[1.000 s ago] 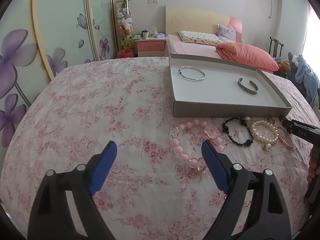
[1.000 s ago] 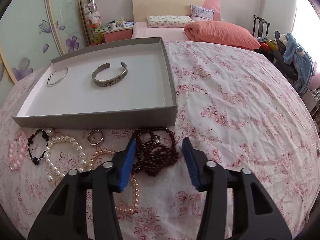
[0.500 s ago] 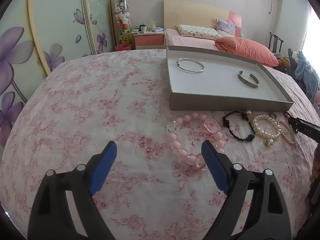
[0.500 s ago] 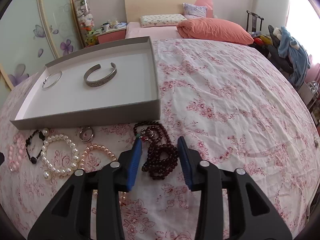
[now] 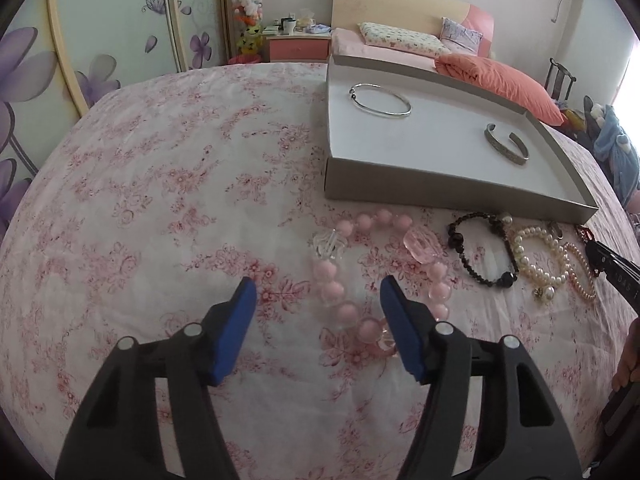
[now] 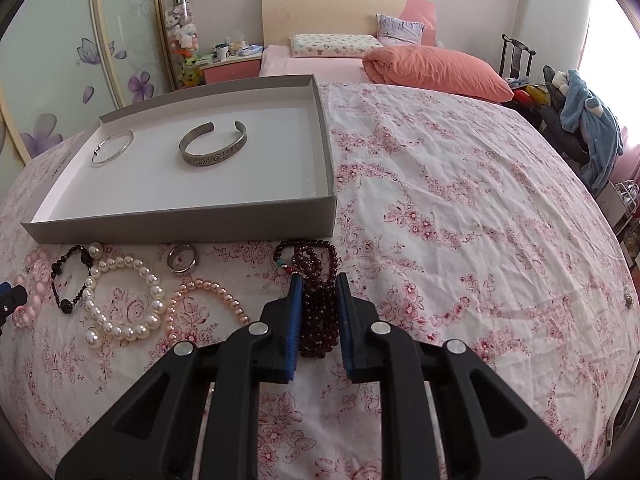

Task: Organize jewelry
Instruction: 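Withdraw from the tray and grasp the dark red beaded bracelet with the right tool, then grasp the pink crystal bead bracelet with the left tool while the right tool holds the red beads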

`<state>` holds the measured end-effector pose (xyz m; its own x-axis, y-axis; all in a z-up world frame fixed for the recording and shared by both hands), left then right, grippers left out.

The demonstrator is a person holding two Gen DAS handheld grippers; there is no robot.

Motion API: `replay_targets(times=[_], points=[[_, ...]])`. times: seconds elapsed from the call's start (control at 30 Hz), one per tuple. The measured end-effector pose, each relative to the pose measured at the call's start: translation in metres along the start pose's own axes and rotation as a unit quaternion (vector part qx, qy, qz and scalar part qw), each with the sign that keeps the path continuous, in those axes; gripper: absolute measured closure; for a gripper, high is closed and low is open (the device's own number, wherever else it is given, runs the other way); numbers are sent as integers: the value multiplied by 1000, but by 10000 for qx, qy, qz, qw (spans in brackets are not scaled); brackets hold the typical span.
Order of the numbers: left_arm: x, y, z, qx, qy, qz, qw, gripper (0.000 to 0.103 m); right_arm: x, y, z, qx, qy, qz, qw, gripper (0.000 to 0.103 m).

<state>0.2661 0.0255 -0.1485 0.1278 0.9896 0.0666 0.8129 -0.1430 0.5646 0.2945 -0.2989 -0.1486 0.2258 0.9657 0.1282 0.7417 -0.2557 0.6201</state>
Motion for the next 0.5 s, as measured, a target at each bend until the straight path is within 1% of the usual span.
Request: replay_targets(times=[0.03, 0.13, 0.17, 0.2, 0.23, 0.33, 0.5], points=[[0, 0, 0, -7, 26, -3, 10000, 44, 0, -1, 0, 1, 4, 7, 10000, 85], [-2, 1, 0, -30, 114, 17, 9999, 61, 0, -1, 0, 7, 25, 28, 10000, 85], [-2, 1, -1, -41, 114, 30, 9999, 74, 0, -1, 0, 7, 27, 30, 10000, 85], [-2, 1, -1, -40, 105, 40, 9999, 83, 0, 0, 0, 8, 31, 33, 10000, 85], [-2, 1, -1, -42, 78, 24, 10000, 86, 0, 0, 0, 8, 30, 33, 10000, 85], [3, 2, -1, -63, 65, -7, 10000, 89, 0, 0, 0, 10, 36, 41, 10000, 85], [10, 2, -1, -52, 112, -46, 9999, 89, 0, 0, 1, 12, 36, 39, 10000, 86]])
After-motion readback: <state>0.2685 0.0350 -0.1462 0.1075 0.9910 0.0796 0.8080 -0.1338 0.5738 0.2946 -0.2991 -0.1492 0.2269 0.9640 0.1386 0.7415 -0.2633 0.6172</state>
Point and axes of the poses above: each gripper's, at about its wrist camera, not at the fingertips, and z roughly the way its jaws point, x to its left, y to its top, the point moved 8 cm from there along z, roughly the way its jaws point, and after that the axes turned 11 degrees about z, right-handed, at the moved point
